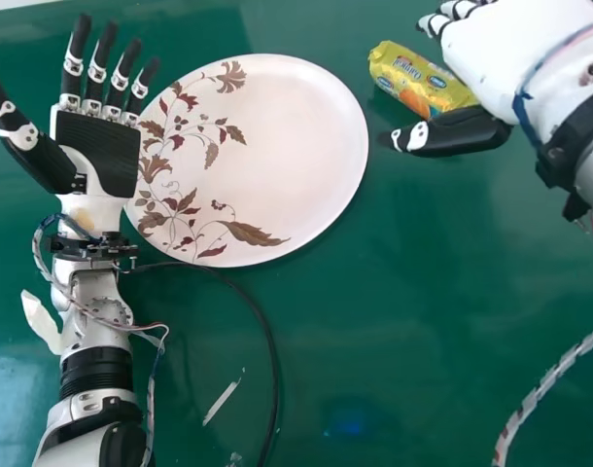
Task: Pick up biscuit and place it in the plate
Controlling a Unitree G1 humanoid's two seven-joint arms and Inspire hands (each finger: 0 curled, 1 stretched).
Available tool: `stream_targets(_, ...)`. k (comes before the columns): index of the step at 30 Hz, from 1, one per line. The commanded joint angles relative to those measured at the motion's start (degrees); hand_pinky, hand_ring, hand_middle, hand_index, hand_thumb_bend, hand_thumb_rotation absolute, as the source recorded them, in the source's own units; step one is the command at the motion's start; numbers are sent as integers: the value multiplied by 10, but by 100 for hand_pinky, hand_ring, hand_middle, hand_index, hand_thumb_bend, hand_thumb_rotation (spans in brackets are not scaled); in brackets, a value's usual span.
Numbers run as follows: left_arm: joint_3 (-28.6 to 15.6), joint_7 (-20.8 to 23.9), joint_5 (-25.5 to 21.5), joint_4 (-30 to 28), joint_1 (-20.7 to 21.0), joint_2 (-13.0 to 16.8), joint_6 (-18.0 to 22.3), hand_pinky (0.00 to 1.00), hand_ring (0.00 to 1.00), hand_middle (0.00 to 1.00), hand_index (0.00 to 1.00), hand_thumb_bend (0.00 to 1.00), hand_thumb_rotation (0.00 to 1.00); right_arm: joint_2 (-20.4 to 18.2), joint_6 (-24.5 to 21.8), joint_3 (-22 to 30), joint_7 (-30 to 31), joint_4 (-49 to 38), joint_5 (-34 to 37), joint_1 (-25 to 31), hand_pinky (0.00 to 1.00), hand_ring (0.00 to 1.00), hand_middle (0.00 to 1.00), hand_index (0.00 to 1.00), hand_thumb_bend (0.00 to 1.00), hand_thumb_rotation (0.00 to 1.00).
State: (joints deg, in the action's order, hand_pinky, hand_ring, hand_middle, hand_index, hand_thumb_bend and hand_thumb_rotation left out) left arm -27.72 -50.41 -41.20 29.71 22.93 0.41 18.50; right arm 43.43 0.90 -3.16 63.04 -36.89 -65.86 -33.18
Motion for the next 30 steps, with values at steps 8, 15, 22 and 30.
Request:
stream_targets(8, -4, -12, -13, 69, -65, -37, -30, 91, 89, 93, 96, 100, 98, 0, 19, -41, -11, 68, -17, -46, 100, 100, 100, 100, 100, 63)
stream_targets(15, -8, -14, -13, 79, -59, -35, -26, 93, 91, 93, 96, 100, 97, -1, 30, -56, -39, 122, -24, -66, 100, 100, 100, 100, 99, 64)
stream_targets(22, -7, -13, -11, 87, -53, -35, -24, 93, 93, 94, 97, 100, 96, 5, 42, -80, -46, 170, -44, -93, 100, 100, 100, 100, 100, 65)
stream_targets(30, -4, -9, -9, 86, -56, -41, -23, 93, 93, 92, 97, 100, 96, -3, 51, -116, -51, 221, -84, -125, 100, 100, 100, 100, 98, 62)
